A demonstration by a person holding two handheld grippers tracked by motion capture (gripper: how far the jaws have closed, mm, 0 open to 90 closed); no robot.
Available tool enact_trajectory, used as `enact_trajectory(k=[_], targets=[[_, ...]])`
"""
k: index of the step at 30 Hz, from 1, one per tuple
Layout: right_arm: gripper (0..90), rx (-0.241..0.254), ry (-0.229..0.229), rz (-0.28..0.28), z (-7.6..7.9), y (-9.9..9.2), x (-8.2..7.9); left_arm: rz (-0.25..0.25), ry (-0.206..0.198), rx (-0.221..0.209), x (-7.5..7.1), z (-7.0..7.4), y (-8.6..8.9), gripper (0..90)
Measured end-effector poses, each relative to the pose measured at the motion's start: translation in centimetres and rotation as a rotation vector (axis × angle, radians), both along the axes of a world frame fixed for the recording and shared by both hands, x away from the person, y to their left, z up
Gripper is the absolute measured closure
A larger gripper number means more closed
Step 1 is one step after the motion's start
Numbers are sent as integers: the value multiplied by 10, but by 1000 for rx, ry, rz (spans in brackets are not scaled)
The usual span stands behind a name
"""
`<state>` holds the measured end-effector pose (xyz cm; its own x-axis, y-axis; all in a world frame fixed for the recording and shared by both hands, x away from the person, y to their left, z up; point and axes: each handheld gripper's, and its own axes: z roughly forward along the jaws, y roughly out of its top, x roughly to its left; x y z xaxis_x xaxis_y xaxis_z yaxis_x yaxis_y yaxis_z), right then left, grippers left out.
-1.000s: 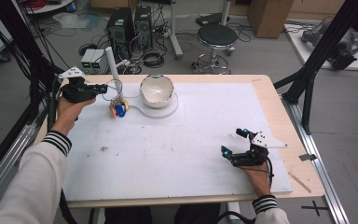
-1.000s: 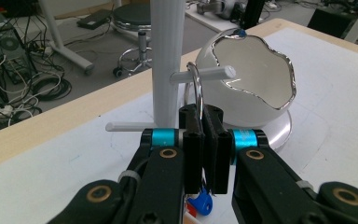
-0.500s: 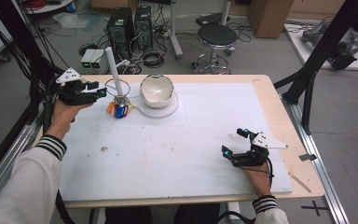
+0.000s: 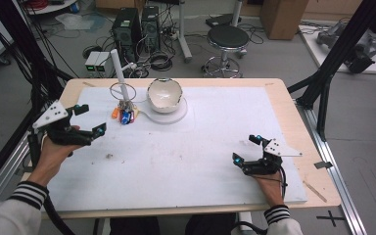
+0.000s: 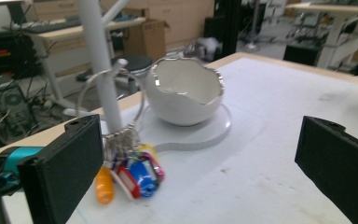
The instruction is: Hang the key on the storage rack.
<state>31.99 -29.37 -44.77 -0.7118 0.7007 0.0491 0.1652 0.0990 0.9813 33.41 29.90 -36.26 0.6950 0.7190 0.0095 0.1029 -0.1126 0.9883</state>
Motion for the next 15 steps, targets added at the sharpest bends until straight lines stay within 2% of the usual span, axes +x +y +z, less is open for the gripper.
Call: enact_trajectory(k=[3, 7, 9, 15], targets=[[9, 9, -6, -23, 0, 0, -2, -10, -26, -37, -16, -20, -4, 17], [9, 29, -23, -34, -1, -2, -3, 12, -40, -36, -27, -43, -12, 17], [8, 38, -21, -33, -1, -3, -3, 30, -51, -27, -30, -50, -15, 17], [9, 25, -29, -28, -1, -2, -3, 56, -54, -41, -37, -64, -20, 17]])
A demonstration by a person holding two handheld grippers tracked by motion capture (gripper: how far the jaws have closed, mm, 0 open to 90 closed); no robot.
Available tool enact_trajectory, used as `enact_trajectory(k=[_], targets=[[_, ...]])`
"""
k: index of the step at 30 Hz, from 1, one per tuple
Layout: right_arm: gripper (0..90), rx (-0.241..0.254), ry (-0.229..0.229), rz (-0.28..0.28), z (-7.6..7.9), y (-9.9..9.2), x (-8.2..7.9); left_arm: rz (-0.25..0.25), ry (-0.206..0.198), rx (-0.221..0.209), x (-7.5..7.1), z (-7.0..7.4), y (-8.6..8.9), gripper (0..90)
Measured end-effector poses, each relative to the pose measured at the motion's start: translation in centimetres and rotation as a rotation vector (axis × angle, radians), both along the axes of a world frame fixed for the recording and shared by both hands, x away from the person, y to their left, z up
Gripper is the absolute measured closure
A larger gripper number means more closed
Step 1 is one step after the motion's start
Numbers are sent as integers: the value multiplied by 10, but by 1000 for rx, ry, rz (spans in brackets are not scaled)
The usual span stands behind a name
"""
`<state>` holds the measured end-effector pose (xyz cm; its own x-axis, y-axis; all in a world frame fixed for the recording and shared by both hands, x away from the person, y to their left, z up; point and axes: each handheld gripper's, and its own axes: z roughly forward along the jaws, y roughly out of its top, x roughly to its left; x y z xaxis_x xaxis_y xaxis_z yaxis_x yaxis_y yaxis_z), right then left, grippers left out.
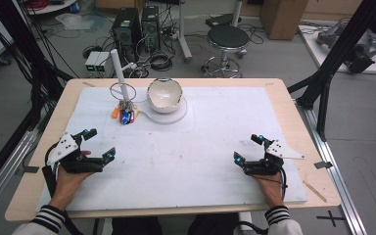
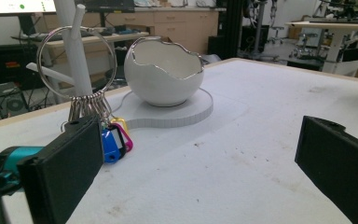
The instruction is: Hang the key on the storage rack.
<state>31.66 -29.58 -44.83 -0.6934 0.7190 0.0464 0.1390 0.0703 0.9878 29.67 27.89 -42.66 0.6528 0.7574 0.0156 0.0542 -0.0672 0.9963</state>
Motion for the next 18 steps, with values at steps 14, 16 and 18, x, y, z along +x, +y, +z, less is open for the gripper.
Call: enact_trajectory(k=[14, 16, 18], targets=[[9, 4, -6, -5, -1, 0, -1, 34, -4, -41, -14, -24, 6, 17], [9, 4, -6, -6, -1, 0, -1, 32, -8, -29, -15, -24, 5, 17], [9, 1, -12, -3, 0, 0, -1, 33, -16, -30, -15, -24, 5, 17]])
